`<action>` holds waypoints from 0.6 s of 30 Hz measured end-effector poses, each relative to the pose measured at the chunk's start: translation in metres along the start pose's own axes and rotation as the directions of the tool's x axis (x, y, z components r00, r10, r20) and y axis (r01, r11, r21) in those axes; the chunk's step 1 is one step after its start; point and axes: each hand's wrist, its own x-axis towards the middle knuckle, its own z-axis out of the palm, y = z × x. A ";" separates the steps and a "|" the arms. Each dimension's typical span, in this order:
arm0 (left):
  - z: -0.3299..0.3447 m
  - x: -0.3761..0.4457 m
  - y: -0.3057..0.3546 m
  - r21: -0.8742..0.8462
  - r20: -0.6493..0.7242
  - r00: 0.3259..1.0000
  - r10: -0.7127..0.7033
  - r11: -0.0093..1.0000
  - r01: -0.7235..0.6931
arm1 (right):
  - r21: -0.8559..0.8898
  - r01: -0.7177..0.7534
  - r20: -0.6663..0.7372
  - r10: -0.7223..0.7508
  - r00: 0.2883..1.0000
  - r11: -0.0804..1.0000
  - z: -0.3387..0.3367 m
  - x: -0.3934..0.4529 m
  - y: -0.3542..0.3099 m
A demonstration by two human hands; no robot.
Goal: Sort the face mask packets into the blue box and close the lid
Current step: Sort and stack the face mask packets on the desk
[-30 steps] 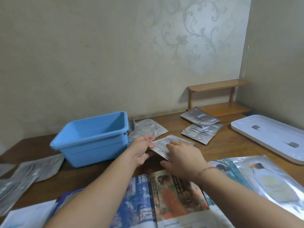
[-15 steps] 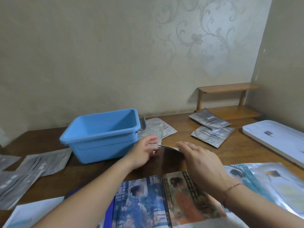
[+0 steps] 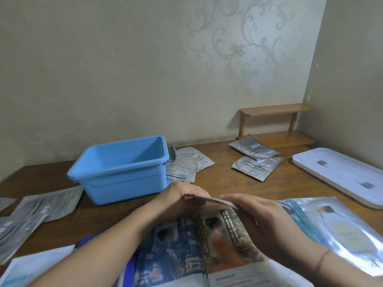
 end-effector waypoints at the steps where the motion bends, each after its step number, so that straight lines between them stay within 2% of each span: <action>1: -0.003 -0.003 0.011 -0.021 0.007 0.999 -0.040 0.999 0.040 | 0.066 -0.050 -0.079 0.055 0.995 0.997 -0.006 0.006 -0.002; 3: -0.003 -0.012 0.032 -0.108 0.010 0.995 -0.099 0.989 0.099 | 0.187 -0.209 -0.252 0.252 0.934 0.960 -0.020 0.027 0.001; 5: 0.005 -0.024 0.059 -0.292 0.005 0.997 -0.082 0.953 0.080 | 0.397 -0.391 -0.244 0.507 0.827 0.830 -0.033 0.053 0.013; 6: 0.011 -0.029 0.071 -0.426 0.001 0.995 -0.104 0.900 0.095 | 0.492 -0.461 -0.181 0.605 0.776 0.739 -0.036 0.064 0.019; 8: 0.024 -0.038 0.091 -0.676 0.034 0.979 -0.199 0.717 0.170 | 0.592 -0.605 0.009 0.746 0.666 0.532 -0.032 0.076 0.034; 10: 0.036 -0.041 0.101 -0.808 0.057 0.957 -0.284 0.550 0.211 | 0.632 -0.715 0.225 0.812 0.539 0.299 -0.025 0.073 0.038; 11: 0.041 -0.041 0.108 -0.839 0.054 0.942 -0.332 0.497 0.223 | 0.619 -0.755 0.301 0.822 0.484 0.218 -0.023 0.067 0.036; 12: 0.045 -0.039 0.109 -0.852 0.036 0.926 -0.375 0.474 0.224 | 0.603 -0.777 0.353 0.813 0.463 0.180 -0.024 0.060 0.033; 14: 0.052 -0.034 0.114 -0.865 -0.005 0.903 -0.430 0.455 0.212 | 0.553 -0.811 0.418 0.777 0.470 0.193 -0.030 0.042 0.027; 18: 0.061 -0.017 0.116 -0.845 0.020 0.881 -0.472 0.463 0.267 | 0.554 -0.791 0.471 0.686 0.555 0.260 -0.053 -0.004 0.011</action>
